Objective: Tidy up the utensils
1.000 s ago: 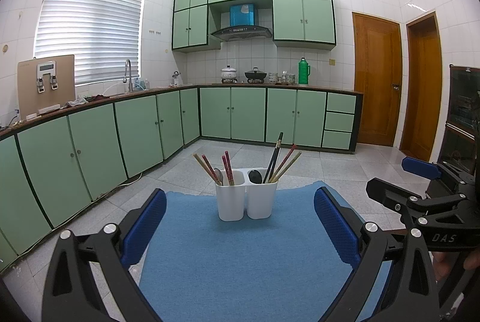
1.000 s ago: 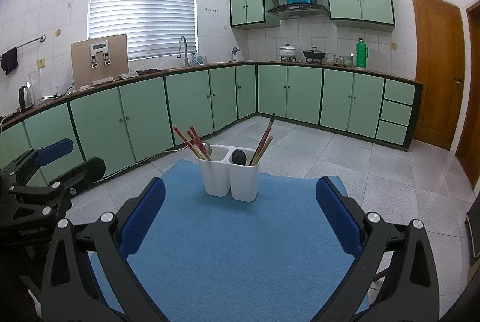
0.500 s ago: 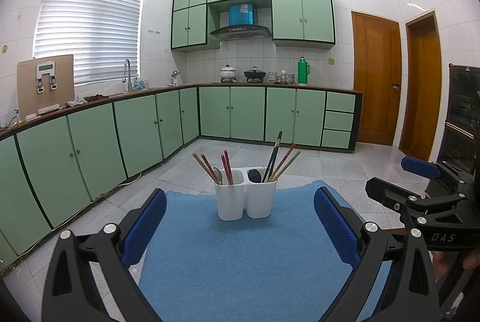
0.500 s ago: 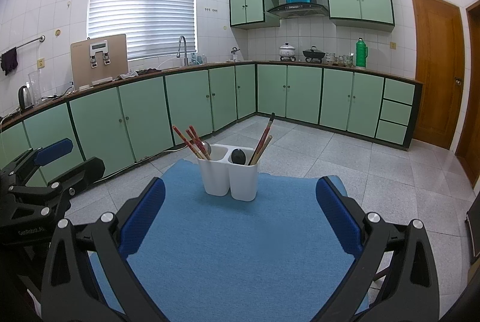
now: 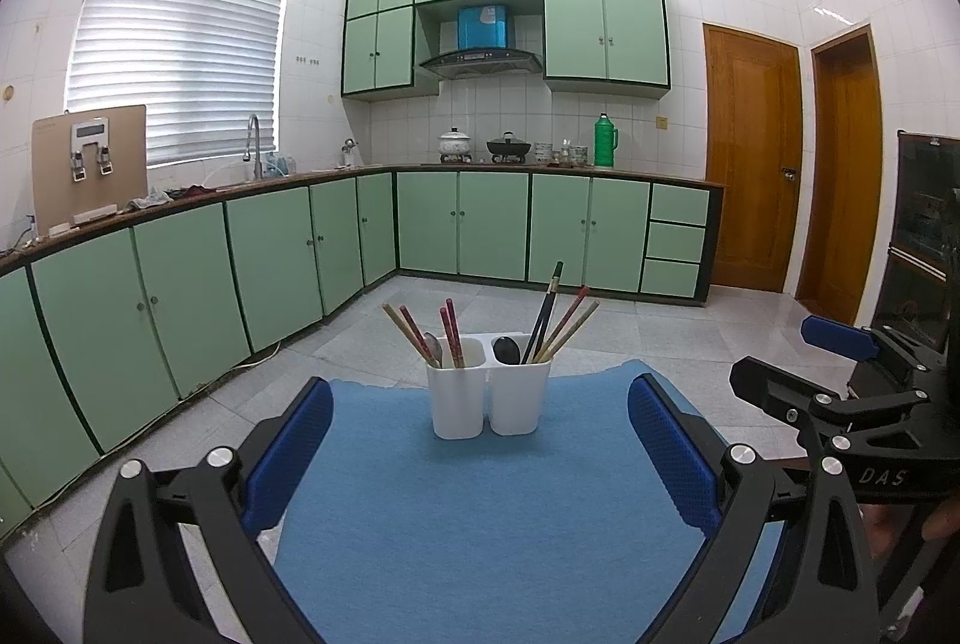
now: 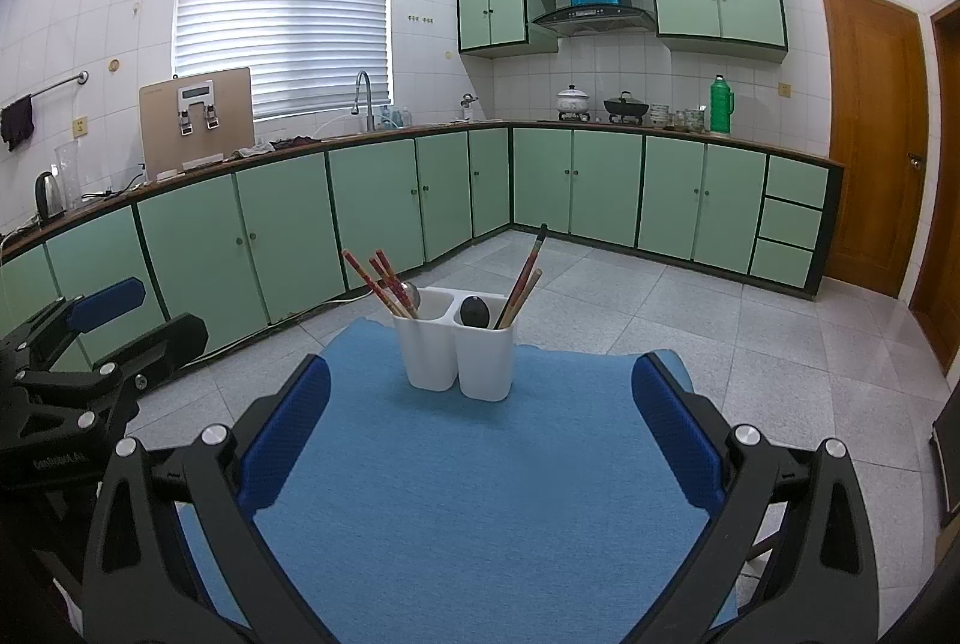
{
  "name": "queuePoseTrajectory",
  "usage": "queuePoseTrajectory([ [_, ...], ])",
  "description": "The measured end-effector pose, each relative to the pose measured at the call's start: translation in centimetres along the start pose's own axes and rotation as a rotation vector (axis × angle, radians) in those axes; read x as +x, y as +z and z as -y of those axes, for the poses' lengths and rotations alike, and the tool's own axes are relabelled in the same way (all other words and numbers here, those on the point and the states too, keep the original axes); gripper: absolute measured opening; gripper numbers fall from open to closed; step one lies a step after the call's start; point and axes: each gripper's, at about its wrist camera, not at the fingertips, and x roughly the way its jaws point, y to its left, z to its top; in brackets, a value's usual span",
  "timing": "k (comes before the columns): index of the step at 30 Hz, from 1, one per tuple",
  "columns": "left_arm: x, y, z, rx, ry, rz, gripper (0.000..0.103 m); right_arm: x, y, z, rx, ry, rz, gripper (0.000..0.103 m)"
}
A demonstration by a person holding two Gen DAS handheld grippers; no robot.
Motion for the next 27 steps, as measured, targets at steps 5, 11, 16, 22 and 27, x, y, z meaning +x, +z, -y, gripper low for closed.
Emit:
queuePoseTrajectory([
  [5,0.00,0.02,0.00,0.002,0.001,0.001,0.097,-0.05,-0.06,0.09,0.000,0.000,0.002,0.098],
  [11,0.00,-0.08,-0.13,0.005,-0.001,0.003,0.097,-0.06,-0.06,0.15,0.000,0.000,0.001,0.098],
  [16,-0.06,-0.14,-0.10,0.006,-0.002,0.003,0.097,-0.06,-0.05,0.14,0.000,0.000,0.001,0.098],
  [22,0.00,-0.22,-0.05,0.003,-0.002,0.002,0.097,-0.09,-0.06,0.22,0.001,-0.001,0.000,0.098],
  [27,0.14,-0.33,0.00,0.004,-0.001,-0.001,0.097,-0.07,-0.09,0.34,0.001,-0.001,0.000,0.098],
])
